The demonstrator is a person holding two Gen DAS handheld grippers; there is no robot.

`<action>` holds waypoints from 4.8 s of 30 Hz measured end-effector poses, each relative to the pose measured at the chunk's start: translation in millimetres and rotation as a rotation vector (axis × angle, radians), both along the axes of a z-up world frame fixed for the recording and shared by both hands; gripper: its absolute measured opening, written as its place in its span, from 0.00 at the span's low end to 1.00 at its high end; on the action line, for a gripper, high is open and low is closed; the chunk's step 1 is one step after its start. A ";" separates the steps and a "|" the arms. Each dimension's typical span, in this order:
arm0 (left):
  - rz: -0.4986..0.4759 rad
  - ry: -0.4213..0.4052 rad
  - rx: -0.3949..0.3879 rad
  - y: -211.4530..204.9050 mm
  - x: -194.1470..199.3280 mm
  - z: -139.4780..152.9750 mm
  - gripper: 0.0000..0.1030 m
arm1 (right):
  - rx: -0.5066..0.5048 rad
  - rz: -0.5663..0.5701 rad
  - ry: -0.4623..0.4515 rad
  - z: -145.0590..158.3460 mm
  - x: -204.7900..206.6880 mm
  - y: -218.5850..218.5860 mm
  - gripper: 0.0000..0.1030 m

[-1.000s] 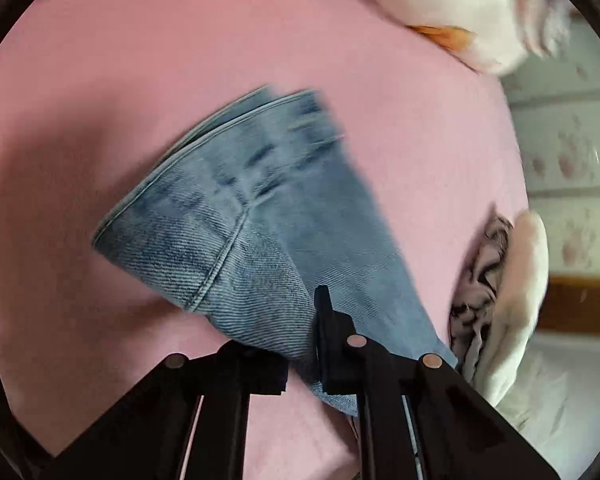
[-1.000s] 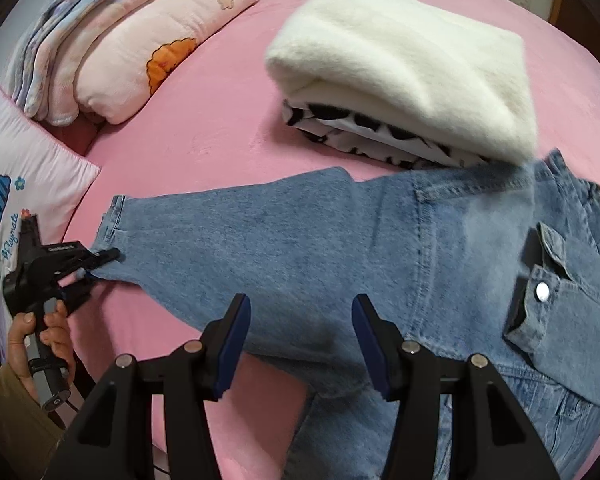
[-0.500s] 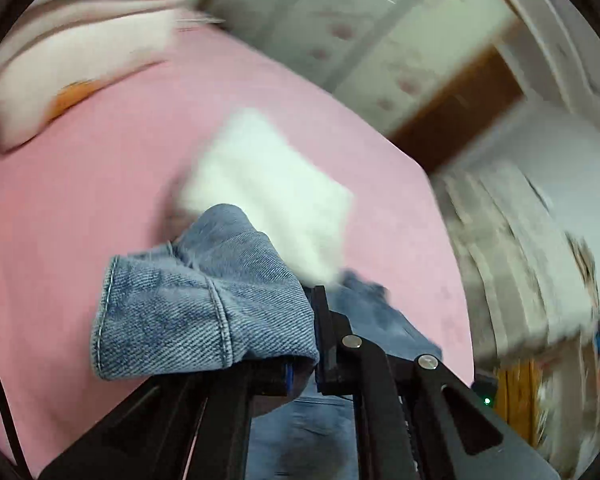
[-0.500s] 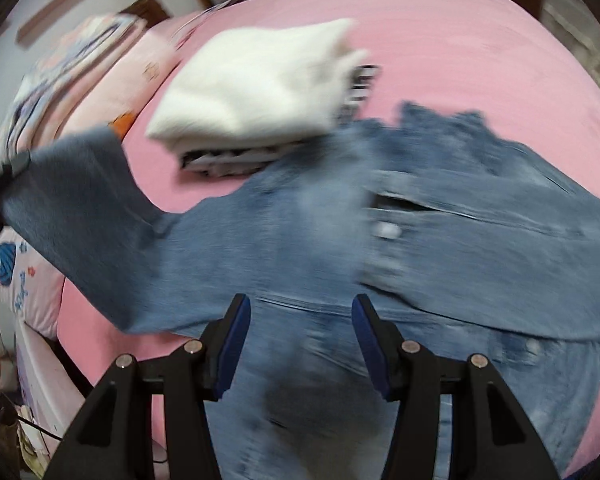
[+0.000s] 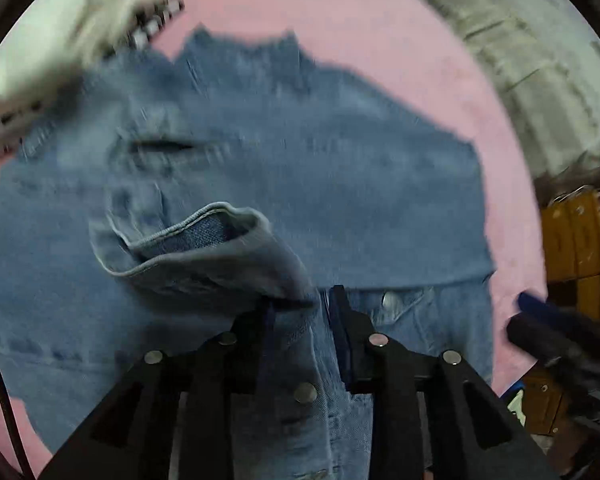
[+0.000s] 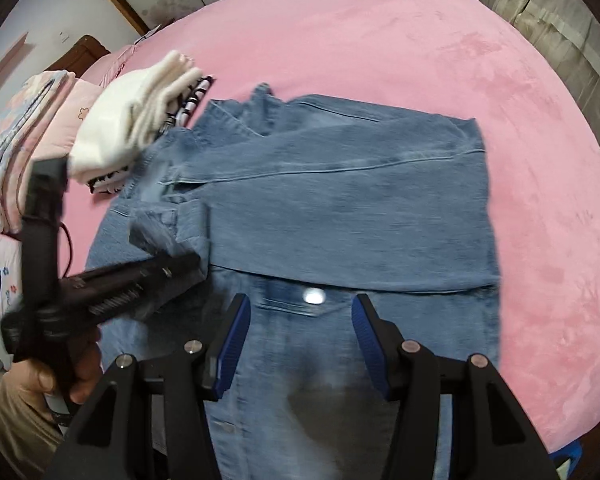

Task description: Fold large clothes

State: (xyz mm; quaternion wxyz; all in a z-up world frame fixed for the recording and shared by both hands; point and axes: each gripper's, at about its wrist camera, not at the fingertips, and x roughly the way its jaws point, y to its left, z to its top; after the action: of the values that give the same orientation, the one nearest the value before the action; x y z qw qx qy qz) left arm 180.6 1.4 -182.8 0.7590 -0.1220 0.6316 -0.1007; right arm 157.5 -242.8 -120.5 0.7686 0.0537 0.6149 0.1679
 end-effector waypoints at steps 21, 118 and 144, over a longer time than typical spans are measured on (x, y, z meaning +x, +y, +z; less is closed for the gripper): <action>0.172 -0.040 -0.136 103.0 -73.7 71.0 0.57 | 0.124 0.287 -0.055 -1.8 22.8 101.4 0.52; 0.355 -0.037 0.137 233.7 18.8 -71.8 0.73 | 0.066 0.239 -0.097 -112.5 138.8 86.6 0.23; 0.395 -0.075 0.153 223.2 -16.0 -62.6 0.73 | 0.056 0.216 -0.348 -12.1 101.9 83.0 0.24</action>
State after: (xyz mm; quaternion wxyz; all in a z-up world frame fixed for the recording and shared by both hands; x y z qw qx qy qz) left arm 164.6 224.6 -245.4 0.7939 -0.1818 0.5726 0.0937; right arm 259.4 -159.9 -132.6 0.8390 -0.0212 0.4702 0.2731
